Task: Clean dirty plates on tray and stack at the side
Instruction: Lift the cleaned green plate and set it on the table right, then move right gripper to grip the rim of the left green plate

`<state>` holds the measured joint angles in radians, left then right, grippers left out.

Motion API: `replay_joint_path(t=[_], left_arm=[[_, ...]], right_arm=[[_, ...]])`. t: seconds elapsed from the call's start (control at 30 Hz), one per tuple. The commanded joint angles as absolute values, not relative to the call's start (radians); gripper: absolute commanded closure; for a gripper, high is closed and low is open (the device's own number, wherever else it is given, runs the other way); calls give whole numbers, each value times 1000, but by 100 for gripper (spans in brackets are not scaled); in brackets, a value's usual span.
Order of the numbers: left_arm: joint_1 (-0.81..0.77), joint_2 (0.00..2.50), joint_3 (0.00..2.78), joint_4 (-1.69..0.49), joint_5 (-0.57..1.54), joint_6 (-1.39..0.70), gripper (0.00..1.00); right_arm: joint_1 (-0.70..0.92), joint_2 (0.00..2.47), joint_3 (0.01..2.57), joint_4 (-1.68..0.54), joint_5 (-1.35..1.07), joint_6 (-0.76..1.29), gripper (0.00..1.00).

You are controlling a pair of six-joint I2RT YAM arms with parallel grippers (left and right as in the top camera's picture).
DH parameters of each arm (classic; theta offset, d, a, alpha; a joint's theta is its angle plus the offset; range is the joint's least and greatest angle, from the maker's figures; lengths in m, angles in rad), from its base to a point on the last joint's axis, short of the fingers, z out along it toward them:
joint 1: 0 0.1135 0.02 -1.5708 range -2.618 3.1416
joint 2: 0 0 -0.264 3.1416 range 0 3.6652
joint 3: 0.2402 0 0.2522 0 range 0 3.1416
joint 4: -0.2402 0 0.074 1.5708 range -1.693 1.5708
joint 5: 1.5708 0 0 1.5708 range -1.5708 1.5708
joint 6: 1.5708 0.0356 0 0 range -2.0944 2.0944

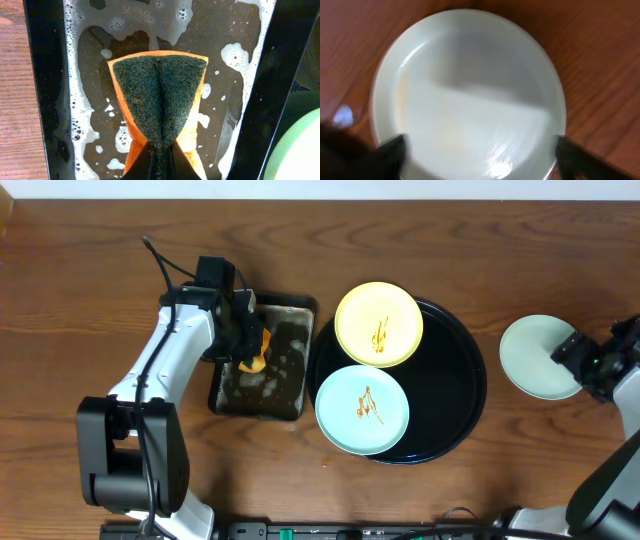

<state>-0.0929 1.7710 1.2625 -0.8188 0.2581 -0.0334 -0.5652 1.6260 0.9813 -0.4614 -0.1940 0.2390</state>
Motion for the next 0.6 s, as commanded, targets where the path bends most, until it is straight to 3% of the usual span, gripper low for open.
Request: replay_joint_path(t=[0.0, 0.2, 0.33, 0.4, 0.57], left_arm=[[-95, 1757, 1258, -822, 249, -46, 93], [-95, 1757, 1258, -822, 249, -47, 93], [-95, 1757, 1258, -822, 249, -46, 92], [-95, 1757, 1258, -822, 249, -47, 93], [-95, 1757, 1258, -821, 249, -46, 93]], right_arm=[[-498, 1540, 1000, -516, -265, 210, 1], [-384, 1497, 1000, -616, -467, 195, 1], [-295, 1499, 1000, -696, -528, 155, 23], [-242, 1499, 999, -745, -518, 147, 29], [-87, 1499, 958, -797, -478, 118, 30]])
